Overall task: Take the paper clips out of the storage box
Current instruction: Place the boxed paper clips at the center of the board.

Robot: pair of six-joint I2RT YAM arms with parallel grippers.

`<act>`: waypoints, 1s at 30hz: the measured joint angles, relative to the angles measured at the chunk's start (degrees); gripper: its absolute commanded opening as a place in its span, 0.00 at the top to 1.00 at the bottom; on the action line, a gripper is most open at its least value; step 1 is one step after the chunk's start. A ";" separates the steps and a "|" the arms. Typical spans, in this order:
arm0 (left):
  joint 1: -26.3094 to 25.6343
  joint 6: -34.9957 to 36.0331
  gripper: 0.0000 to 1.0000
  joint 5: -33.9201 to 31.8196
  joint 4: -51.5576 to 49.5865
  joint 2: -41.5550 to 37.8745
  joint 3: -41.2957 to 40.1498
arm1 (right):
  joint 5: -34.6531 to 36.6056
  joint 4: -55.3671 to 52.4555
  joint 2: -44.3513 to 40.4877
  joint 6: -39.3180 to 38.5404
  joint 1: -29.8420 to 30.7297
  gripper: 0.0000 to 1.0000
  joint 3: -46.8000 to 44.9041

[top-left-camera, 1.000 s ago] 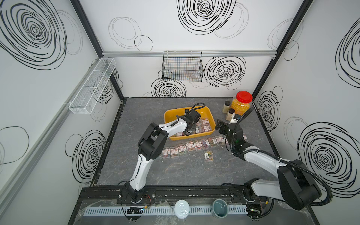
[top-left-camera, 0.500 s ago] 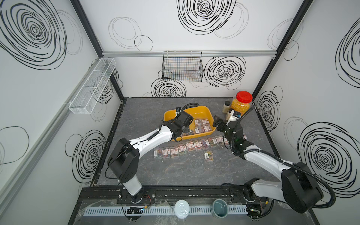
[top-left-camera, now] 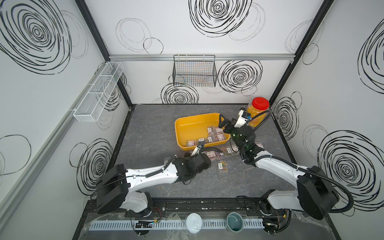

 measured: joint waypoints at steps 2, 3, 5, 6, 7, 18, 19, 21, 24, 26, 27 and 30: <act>-4.59 -0.87 0.38 -2.29 0.26 0.52 -0.83 | -0.37 2.12 3.89 -1.64 0.00 0.00 3.93; -6.71 -1.36 0.38 -3.34 0.70 0.92 -1.22 | -0.37 3.10 5.66 -2.23 0.00 0.00 5.57; -10.25 -2.01 0.38 -4.55 1.73 1.86 -2.16 | -0.37 5.11 9.66 -3.50 -0.02 0.00 8.59; -11.45 -2.12 0.39 -4.74 2.38 2.43 -2.67 | -0.35 5.88 11.52 -4.07 -0.02 0.00 9.68; -12.39 -2.16 0.39 -4.85 3.06 3.10 -3.21 | -0.35 6.60 13.20 -4.61 -0.02 0.00 10.54; -13.05 2.21 0.45 3.96 11.10 11.45 -5.16 | -0.44 9.46 21.11 -8.59 -0.11 0.00 15.04; -13.05 2.97 0.46 5.20 11.28 12.09 -4.94 | -0.46 10.10 21.59 -8.76 -0.11 0.00 15.43; -13.05 4.20 0.46 6.95 11.89 12.98 -4.59 | -0.42 10.82 22.60 -9.01 -0.11 0.00 16.48; -12.63 6.05 0.45 8.76 13.00 13.86 -3.74 | -0.39 11.34 24.30 -9.40 -0.11 0.00 18.16; -11.69 7.17 0.44 10.12 13.33 14.60 -2.78 | -0.39 11.52 24.98 -9.70 -0.11 0.00 18.53; -11.02 7.85 0.43 10.82 13.57 15.10 -2.27 | -0.39 11.63 25.20 -9.88 -0.11 0.00 18.56; -9.25 9.62 0.32 12.39 14.10 16.28 -0.94 | -0.48 11.65 25.53 -10.12 -0.11 0.00 18.73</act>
